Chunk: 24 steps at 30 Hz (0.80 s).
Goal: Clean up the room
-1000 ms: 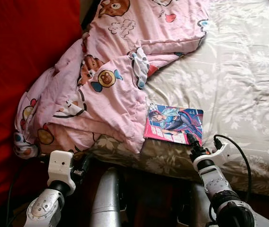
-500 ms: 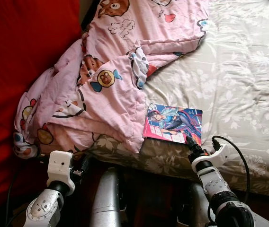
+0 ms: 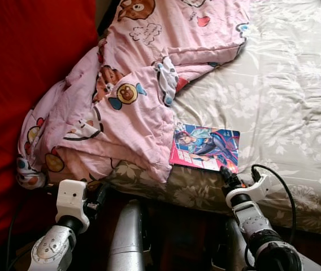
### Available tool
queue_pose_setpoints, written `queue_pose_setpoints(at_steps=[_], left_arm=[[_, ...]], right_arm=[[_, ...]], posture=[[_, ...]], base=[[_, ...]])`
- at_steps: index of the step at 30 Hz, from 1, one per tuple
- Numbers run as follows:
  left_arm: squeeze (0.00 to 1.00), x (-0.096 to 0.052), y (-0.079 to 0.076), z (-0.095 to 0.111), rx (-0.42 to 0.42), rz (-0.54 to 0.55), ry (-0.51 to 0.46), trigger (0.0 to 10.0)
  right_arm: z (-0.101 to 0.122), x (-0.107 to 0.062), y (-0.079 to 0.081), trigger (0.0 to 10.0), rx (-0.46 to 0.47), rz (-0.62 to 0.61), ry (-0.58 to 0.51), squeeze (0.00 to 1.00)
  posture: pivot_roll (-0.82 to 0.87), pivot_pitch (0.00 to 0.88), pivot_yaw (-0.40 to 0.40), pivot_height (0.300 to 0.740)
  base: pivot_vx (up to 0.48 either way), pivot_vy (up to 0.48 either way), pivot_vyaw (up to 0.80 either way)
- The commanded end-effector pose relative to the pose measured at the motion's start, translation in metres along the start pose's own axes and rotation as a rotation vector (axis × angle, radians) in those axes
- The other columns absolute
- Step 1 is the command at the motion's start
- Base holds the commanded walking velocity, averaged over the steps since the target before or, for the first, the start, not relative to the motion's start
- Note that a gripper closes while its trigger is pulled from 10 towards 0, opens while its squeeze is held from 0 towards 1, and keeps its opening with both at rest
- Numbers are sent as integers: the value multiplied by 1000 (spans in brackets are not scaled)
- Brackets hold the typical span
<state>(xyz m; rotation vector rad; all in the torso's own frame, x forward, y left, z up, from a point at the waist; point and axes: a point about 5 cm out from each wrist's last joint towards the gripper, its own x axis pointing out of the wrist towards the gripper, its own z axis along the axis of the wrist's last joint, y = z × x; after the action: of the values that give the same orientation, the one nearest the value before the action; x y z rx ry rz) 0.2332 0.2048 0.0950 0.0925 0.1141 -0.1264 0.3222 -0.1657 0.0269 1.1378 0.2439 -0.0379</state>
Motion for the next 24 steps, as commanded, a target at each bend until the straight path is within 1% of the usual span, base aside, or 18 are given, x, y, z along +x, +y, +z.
queue_pose_setpoints(at_steps=[1,4,5,6,9,11,12,13,14,15,16,17,18,19,20,21,22,24], left_arm=[[0,-6,5,-5,17,18,33,10000],[0,-5,5,-6,19,20,35,10000],[0,-2,5,-6,19,22,32,10000],[0,-2,5,-6,19,22,32,10000],[0,4,3,-8,15,24,28,10000],[0,9,3,-9,10,26,21,10000],[0,13,3,-10,7,30,18,10000],[0,15,2,-11,5,32,17,10000],[0,19,2,-11,0,36,11,10000],[0,21,2,-10,-3,38,7,10000],[0,21,2,-10,-3,38,7,10000],[0,25,1,-10,-7,40,0,10000],[0,33,-1,-10,-17,43,-13,10000],[0,37,-2,-10,-22,45,-16,10000],[0,37,-2,-10,-22,45,-16,10000],[0,39,-3,-10,-26,49,-19,10000],[0,39,-3,-10,-26,49,-19,10000],[0,44,-3,-14,-44,66,-20,10000]], right_arm=[[-18,-5,-8,0,26,-42,61,0],[-14,-3,-5,0,24,-30,40,0],[-7,0,1,0,20,7,-7,0],[-7,0,1,0,20,7,-7,0],[5,3,9,0,34,70,-80,0],[17,6,18,0,29,129,-156,0],[22,7,22,0,16,158,-183,0],[25,7,25,0,6,176,-200,0],[28,7,28,0,-28,203,-215,0],[29,7,31,0,-50,221,-224,0],[29,7,31,0,-50,221,-224,0],[31,6,33,0,-90,237,-231,0],[32,2,35,2235,-226,249,-226,0],[32,1,35,9765,-280,250,-222,0],[32,1,35,9765,-280,250,-222,0],[32,-2,35,10000,-329,245,-225,0],[32,-2,35,10000,-329,245,-225,0],[35,-8,30,10000,-407,213,-248,0]], posture=[[283,334,125,600],[274,330,123,600],[263,319,121,600],[263,319,121,600],[240,292,113,600],[221,274,104,600],[198,249,93,600],[198,249,93,600],[175,226,82,600],[175,226,82,600],[175,226,82,600],[148,197,66,600],[124,167,50,600],[107,148,39,600],[107,148,39,600],[101,141,35,600],[101,141,35,600],[70,94,13,600]], base=[[0,0,0],[0,0,0],[0,0,0],[0,0,0],[0,0,0],[0,0,0],[0,0,0],[0,0,0],[0,0,0],[0,0,0],[0,0,0],[0,0,0],[0,0,0],[0,0,0],[0,0,0],[0,0,0],[0,0,0],[0,0,0]])
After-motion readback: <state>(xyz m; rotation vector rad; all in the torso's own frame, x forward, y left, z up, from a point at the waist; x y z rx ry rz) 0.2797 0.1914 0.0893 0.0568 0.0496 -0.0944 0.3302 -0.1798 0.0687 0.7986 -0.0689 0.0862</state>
